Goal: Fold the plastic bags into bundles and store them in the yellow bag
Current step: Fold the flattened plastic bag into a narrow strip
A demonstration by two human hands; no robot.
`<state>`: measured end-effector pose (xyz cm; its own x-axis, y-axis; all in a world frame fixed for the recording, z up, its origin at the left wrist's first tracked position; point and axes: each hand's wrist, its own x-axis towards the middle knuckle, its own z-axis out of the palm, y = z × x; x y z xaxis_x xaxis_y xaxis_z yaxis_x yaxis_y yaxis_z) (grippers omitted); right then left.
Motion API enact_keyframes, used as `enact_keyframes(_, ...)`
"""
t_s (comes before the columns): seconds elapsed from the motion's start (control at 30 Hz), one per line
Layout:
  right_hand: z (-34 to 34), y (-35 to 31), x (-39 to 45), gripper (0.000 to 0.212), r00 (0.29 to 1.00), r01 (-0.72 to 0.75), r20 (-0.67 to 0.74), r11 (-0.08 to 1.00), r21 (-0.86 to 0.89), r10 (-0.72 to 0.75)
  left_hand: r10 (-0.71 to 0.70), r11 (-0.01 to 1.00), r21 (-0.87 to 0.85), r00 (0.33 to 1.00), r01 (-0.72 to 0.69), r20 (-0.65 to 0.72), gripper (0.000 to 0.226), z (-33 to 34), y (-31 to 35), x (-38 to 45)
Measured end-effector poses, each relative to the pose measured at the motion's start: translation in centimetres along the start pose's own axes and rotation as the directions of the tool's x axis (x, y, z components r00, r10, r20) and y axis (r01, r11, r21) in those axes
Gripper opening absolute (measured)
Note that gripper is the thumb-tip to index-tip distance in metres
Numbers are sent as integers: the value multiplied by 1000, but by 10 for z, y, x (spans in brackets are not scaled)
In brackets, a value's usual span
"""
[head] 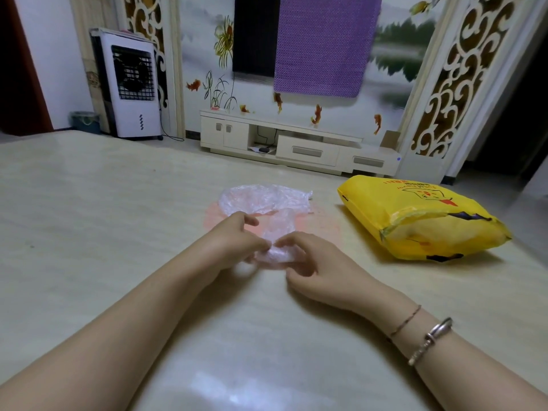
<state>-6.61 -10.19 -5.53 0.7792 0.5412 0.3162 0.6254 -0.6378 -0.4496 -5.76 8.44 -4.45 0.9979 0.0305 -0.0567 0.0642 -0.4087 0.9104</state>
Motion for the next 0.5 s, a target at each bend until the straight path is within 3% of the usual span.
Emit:
enact_keyframes(0.17, 2, 4, 7, 29, 998, 15, -61, 1000, -16, -16, 23, 998, -59, 999, -20, 35, 46, -7, 6, -14)
enact_keyframes(0.3, -1, 5, 8, 25, 993, -17, -115, 998, 59, 24, 184, 976, 113, 983, -184, 13, 57, -3, 6, -21)
enact_keyframes(0.5, -10, 0, -2, 19, 983, -81, -134, 956, 281, 122, 230, 971, 49, 971, -233, 68, 32, 3, 6, -19)
